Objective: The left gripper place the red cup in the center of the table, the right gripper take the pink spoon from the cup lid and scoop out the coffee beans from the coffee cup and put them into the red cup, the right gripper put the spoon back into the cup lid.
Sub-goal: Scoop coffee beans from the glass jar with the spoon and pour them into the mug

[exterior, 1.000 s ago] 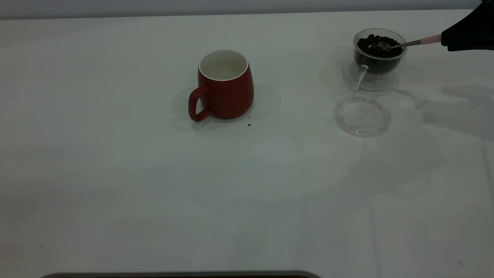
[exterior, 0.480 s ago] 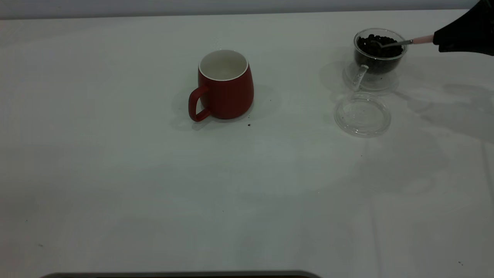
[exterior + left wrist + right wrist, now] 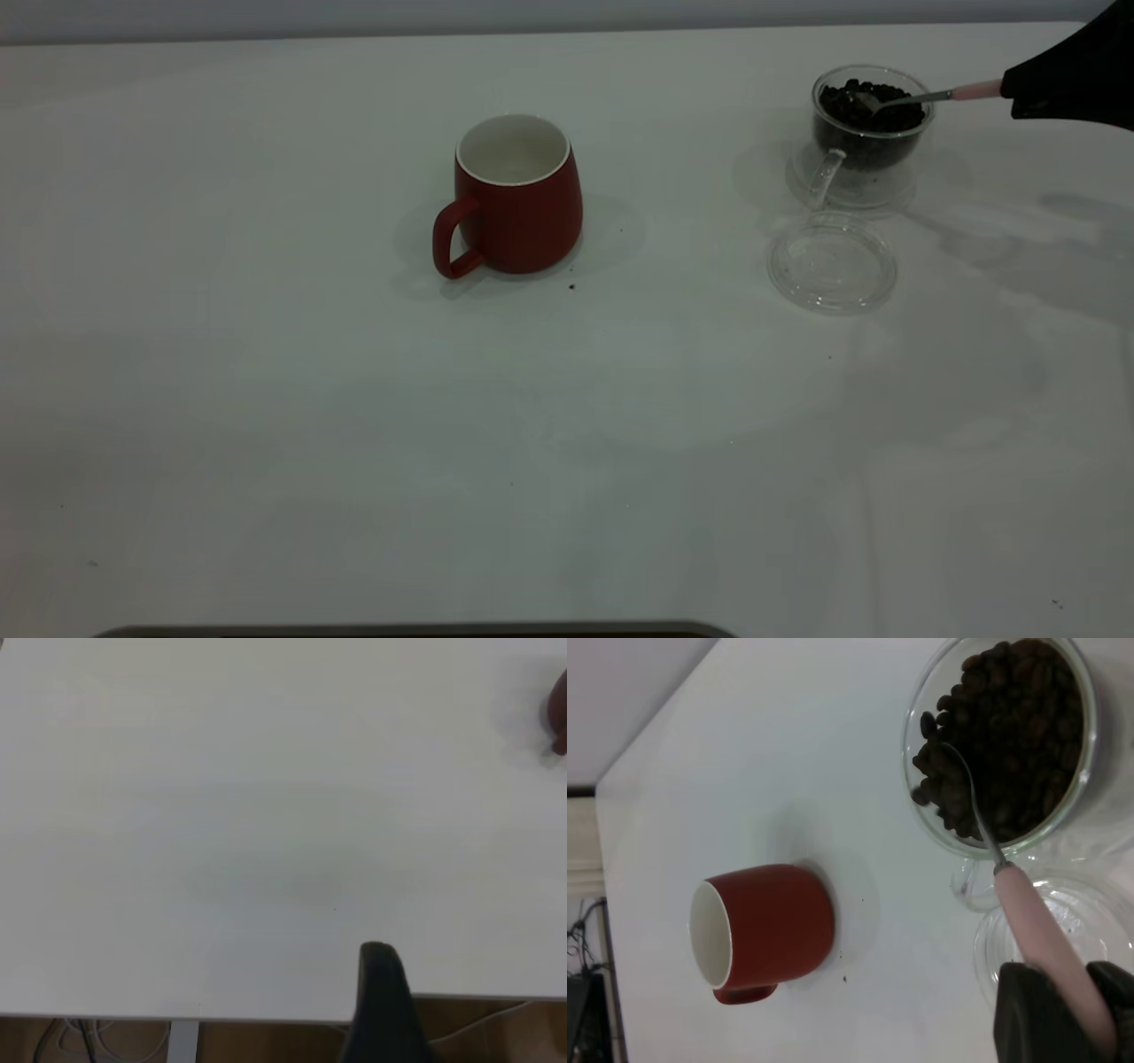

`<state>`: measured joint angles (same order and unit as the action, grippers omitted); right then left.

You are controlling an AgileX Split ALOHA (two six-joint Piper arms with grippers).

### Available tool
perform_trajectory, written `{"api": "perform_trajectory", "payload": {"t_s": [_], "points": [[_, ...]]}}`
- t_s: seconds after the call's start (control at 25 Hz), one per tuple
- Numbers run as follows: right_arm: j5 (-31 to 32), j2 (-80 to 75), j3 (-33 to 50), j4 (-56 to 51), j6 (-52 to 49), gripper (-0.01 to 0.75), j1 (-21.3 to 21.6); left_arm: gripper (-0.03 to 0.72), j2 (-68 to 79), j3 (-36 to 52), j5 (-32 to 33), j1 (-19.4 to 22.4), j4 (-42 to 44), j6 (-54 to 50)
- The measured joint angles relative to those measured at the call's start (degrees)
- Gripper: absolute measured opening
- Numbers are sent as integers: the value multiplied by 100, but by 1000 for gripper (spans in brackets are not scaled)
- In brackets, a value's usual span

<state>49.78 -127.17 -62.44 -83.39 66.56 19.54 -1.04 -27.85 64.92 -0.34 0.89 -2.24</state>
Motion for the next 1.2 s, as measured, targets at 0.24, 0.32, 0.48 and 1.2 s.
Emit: {"api": "perform_trajectory", "payload": {"t_s": [0.24,0.32,0.48,1.2], "points": [[147,-79,-5,-80,-155,113,110,569,0,0,0,0,0,0],[194,-122,-5,-128,-226,113,123,569,0,0,0,0,0,0],[279,-242,-5,-226,-379,113,123,569,0,0,0,0,0,0],[642,-393,-5,-449,-767,113,303,569,0,0,0,0,0,0]]}}
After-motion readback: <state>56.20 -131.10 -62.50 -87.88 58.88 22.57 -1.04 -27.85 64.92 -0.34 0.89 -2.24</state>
